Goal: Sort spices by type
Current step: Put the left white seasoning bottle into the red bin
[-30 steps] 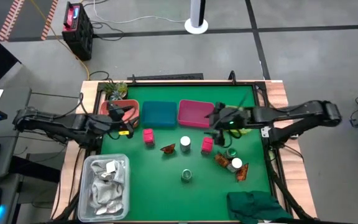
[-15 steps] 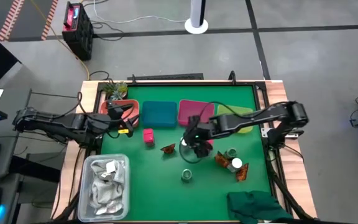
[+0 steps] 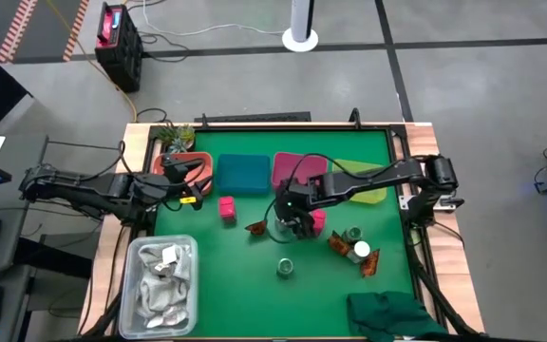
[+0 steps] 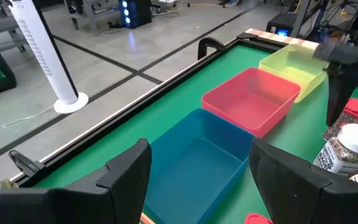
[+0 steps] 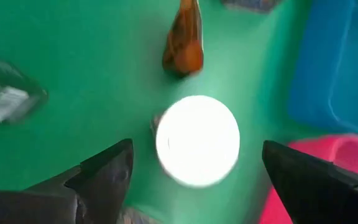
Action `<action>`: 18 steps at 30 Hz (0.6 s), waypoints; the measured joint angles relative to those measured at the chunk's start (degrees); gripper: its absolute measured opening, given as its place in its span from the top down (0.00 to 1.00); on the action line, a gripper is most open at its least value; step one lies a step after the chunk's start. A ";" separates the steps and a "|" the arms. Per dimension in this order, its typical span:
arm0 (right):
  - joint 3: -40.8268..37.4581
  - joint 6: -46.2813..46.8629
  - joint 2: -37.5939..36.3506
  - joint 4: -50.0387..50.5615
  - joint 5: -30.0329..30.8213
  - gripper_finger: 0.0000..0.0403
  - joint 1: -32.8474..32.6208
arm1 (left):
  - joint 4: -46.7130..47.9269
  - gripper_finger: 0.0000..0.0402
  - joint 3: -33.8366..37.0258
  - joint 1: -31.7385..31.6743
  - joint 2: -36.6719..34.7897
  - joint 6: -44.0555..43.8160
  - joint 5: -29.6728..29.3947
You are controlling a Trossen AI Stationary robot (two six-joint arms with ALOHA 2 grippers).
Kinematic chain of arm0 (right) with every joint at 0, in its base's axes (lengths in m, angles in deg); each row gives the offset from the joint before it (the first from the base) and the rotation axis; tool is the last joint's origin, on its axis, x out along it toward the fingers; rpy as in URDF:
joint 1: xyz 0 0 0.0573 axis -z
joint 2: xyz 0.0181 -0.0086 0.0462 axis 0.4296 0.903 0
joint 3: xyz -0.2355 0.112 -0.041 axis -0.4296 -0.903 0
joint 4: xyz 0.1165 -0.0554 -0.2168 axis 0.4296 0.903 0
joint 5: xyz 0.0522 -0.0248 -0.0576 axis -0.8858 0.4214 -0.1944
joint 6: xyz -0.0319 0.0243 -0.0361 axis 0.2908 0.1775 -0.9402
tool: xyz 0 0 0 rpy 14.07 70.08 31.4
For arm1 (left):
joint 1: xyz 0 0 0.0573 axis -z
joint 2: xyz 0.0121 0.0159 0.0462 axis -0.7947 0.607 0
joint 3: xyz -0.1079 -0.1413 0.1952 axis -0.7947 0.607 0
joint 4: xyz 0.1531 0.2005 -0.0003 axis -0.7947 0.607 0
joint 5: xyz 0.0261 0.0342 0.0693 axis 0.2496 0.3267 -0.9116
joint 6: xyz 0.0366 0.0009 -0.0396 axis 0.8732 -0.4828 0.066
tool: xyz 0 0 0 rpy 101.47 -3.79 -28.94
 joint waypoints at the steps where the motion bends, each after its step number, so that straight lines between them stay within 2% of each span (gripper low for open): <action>1: 0.09 -0.45 0.55 -0.23 -0.35 0.04 0.32 | 0.00 0.36 0.00 -0.02 0.00 0.20 0.00; 5: -0.04 -2.37 3.17 -0.89 -0.40 0.05 0.73 | 0.31 0.36 0.00 0.00 0.02 0.37 0.02; 9: 0.19 -3.29 4.43 -1.72 -0.52 0.11 0.63 | 0.37 0.36 0.00 0.00 0.02 0.42 0.02; 18: 0.23 -3.66 4.87 -2.98 -0.54 0.43 1.11 | 0.37 0.36 0.00 0.00 0.02 0.27 0.02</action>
